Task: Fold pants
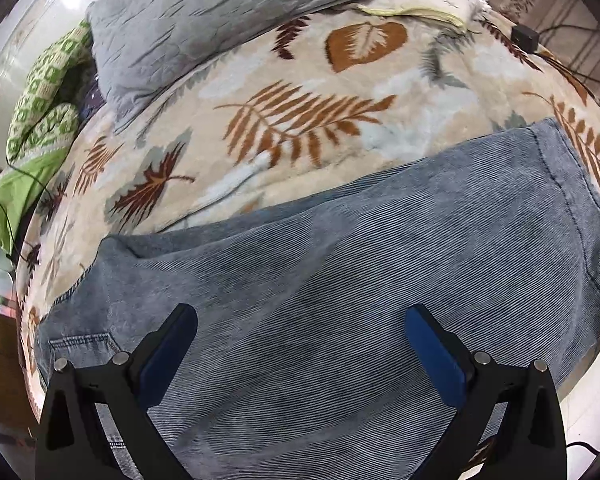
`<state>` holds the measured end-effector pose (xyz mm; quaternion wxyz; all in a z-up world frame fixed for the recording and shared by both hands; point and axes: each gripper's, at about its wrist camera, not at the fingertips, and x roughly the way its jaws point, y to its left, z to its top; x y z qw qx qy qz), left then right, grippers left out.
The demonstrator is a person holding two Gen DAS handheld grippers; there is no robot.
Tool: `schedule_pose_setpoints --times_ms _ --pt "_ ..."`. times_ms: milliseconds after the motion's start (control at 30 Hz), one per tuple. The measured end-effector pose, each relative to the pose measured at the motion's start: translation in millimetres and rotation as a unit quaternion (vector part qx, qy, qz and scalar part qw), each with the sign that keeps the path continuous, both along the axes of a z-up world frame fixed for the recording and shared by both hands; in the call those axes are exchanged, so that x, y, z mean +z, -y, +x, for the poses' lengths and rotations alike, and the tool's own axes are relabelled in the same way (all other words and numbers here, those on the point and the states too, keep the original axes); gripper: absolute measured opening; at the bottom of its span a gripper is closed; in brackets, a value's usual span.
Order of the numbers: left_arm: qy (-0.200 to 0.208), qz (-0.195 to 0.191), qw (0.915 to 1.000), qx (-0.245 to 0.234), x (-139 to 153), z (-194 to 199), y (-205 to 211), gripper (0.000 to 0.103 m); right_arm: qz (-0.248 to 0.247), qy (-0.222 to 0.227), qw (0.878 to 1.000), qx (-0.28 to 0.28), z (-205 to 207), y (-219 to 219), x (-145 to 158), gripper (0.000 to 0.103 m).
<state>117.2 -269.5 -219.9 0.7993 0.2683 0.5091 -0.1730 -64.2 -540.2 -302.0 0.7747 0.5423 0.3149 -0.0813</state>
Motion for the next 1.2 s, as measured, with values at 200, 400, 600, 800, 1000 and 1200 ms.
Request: schedule_pose_setpoints --times_ms 200,400,600,800,1000,1200 --pt "-0.035 -0.013 0.9989 0.028 -7.1 12.9 -15.8 0.103 -0.057 0.002 0.998 0.009 6.5 -12.0 33.4 0.029" --pt "-0.023 -0.064 0.9962 0.054 28.2 21.5 -50.1 0.103 -0.15 0.018 0.987 0.055 29.5 -47.0 94.1 0.029" --pt "-0.019 -0.106 0.9885 0.106 51.7 26.1 -112.5 0.103 -0.22 0.025 0.965 0.139 68.9 -117.5 128.1 0.029" --pt "-0.007 -0.129 0.9802 0.15 60.2 29.3 -176.7 0.103 -0.219 0.016 0.95 0.223 101.0 -195.8 114.1 0.029" --pt "-0.006 -0.139 0.973 0.184 57.3 33.7 -218.1 0.103 -0.178 -0.015 0.932 0.316 125.2 -260.2 77.9 0.033" --pt "-0.01 -0.143 0.9727 0.182 56.2 32.0 -217.6 0.103 -0.131 0.017 0.918 0.374 114.9 -266.6 81.3 0.079"
